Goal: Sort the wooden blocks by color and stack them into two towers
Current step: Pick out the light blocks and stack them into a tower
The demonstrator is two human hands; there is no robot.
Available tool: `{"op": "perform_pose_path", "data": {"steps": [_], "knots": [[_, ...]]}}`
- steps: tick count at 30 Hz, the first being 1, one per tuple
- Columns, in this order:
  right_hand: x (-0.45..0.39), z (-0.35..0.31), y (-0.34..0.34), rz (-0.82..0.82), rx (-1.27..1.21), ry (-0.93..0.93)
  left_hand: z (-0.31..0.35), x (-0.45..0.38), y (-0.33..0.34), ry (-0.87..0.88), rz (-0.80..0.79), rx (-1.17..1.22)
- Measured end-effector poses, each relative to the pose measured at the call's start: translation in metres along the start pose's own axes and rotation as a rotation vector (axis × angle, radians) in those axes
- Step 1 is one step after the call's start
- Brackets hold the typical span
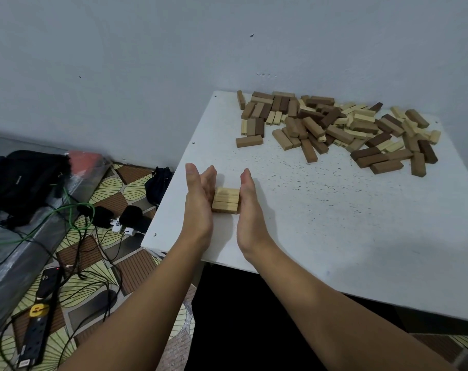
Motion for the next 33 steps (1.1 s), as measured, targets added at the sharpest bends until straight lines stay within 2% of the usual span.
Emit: {"op": "perform_pose_path", "data": {"steps": [6,12,18,23,28,33], "knots": [[-0.012,-0.039,-0.049,0.088,0.306,-0.114,0.033,-0.027,-0.006,0.066,0.083,-0.281],[-0.065,-0.073,-0.122,0.16,0.913,-0.059,0.047,-0.112,0.003,0.075,-0.144,-0.794],[-0.118,-0.098,-0.148,0.171,1.476,-0.061,0.037,-0.199,-0.003,-0.009,-0.15,-1.032],[-0.161,-0.109,-0.152,0.133,1.749,-0.069,0.021,-0.221,-0.01,0.043,-0.09,-1.126],[-0.18,-0.107,-0.152,0.087,1.911,0.054,0.015,-0.216,-0.014,0.131,-0.11,-1.134],[-0.175,-0.107,-0.147,0.08,1.906,-0.117,0.017,-0.212,-0.012,0.186,-0.079,-1.013]]}}
Point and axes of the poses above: each hand's wrist, its own x-axis away from the middle knuckle, its own y-axis out of the palm, z = x × y, the point moved 3 cm from there along -x, towards the middle knuckle, and after that the axes turned 12 degrees about -z, right-handed, at the moved point
